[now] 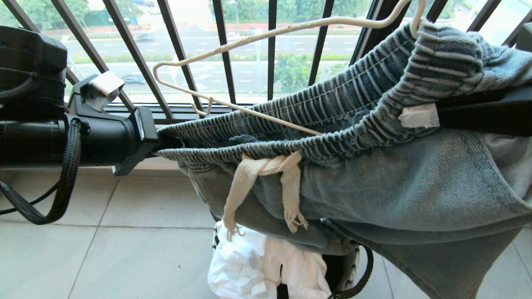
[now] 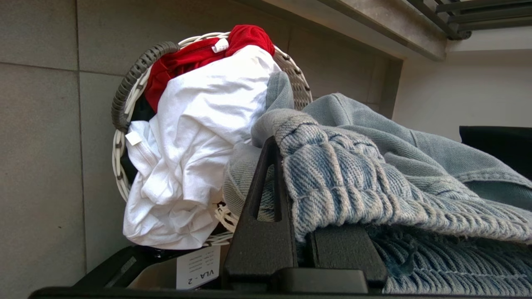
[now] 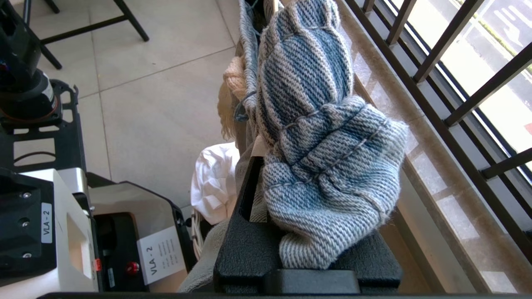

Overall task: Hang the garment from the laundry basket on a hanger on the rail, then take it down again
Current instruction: Hang the clothes on the clothes rack

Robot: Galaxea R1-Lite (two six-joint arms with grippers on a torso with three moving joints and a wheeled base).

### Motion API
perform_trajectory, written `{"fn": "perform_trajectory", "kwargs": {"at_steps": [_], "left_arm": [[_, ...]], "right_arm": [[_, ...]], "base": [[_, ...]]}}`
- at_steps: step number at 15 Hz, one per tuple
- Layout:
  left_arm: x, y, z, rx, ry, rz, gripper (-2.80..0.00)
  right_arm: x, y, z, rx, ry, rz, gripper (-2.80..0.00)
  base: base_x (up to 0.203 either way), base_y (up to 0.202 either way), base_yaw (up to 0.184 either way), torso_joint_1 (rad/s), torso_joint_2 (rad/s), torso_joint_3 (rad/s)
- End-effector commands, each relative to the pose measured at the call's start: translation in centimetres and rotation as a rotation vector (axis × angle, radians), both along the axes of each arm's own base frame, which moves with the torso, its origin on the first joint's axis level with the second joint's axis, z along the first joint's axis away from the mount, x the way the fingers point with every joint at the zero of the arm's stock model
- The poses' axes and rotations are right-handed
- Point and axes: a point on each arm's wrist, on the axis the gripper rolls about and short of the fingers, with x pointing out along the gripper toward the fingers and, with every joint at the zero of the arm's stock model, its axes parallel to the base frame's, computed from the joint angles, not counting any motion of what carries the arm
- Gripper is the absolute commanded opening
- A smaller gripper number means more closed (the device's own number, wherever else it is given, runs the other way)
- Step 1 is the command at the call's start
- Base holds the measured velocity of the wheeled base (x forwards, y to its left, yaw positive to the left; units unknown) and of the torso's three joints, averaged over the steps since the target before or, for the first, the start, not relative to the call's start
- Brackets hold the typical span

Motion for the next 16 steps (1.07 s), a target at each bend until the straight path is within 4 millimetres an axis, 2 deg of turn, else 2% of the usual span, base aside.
{"fn": "perform_trajectory", "kwargs": {"at_steps": [1, 4, 10, 14, 16], "left_arm": [[-0.9, 0.6, 1.2, -0.012, -0.034, 0.013, -2.8], [-0.6, 1.2, 1.2, -0.011, -0.035, 0.04, -2.8], [-0.8, 2.1, 2.1, -0.018, -0.068, 0.078, -2.8], [-1.3, 2.5, 2.7, -0.024, -0.095, 0.093, -2.8], [-2.3, 2.7, 3.6, -0.032, -0.129, 0.091, -2.8]], "right_arm": [[0.0, 0.0, -0.5, -0.015, 0.012, 0.003, -2.8], [-0.4, -0.3, -0.9, -0.021, 0.022, 0.023, -2.8], [0.3, 0.3, -2.6, -0.069, 0.065, 0.027, -2.8], [1.8, 1.6, -4.5, -0.13, 0.12, 0.042, -2.8], [2.9, 2.4, -5.5, -0.163, 0.147, 0.047, -2.8]], "base": [[0.0, 0.0, 0.0, 0.0, 0.0, 0.0], [0.0, 0.0, 0.0, 0.0, 0.0, 0.0], [0.0, 0.0, 0.0, 0.0, 0.0, 0.0], [0.0, 0.0, 0.0, 0.0, 0.0, 0.0], [0.0, 0.0, 0.0, 0.0, 0.0, 0.0]]}}
